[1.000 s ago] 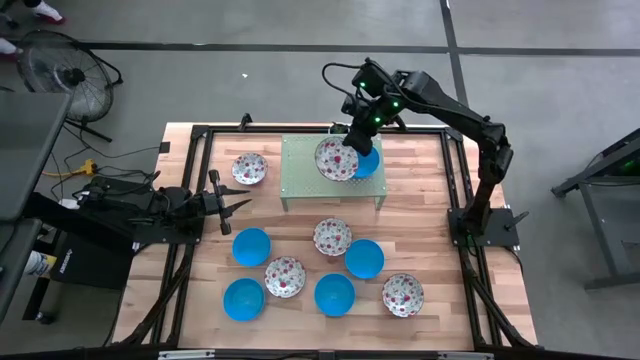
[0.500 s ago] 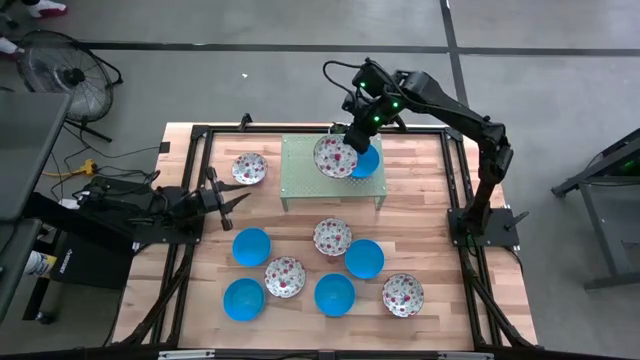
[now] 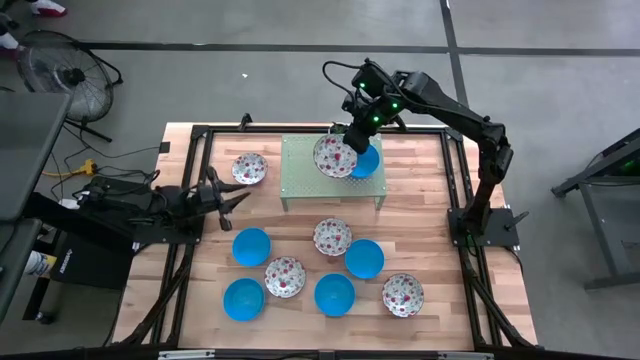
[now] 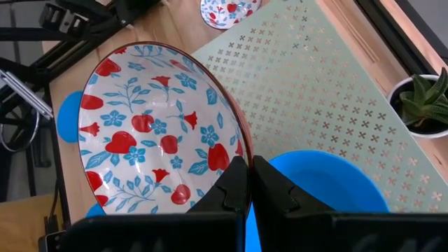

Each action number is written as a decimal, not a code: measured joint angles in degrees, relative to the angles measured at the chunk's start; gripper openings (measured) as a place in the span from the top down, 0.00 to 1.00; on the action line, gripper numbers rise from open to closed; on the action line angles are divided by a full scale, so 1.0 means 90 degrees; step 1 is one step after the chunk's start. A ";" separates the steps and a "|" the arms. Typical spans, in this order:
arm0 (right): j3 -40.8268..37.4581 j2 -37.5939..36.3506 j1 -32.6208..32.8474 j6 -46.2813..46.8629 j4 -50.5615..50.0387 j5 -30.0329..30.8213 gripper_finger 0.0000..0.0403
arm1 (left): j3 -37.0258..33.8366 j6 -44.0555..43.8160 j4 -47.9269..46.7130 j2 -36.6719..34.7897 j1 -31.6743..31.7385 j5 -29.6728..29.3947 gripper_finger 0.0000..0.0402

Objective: Pick & Place Mini bowls
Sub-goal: Put the patterned red bowl on the shelf

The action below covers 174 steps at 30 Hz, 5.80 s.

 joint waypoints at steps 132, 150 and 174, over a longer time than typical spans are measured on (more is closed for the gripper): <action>-0.0002 0.0012 0.1234 -0.3004 0.2413 0.3637 1.00 | 0.5412 -0.0345 0.2698 0.8760 0.2791 -0.0430 0.85; -0.0004 0.0010 0.1222 -0.2977 0.2271 0.3517 1.00 | 0.5418 -0.0379 0.2598 0.8755 0.2802 -0.0326 0.96; 0.0000 -0.0025 0.0562 -0.2614 0.1362 0.3721 0.88 | 0.8356 -0.1056 -0.3179 0.8687 0.3504 0.0784 0.96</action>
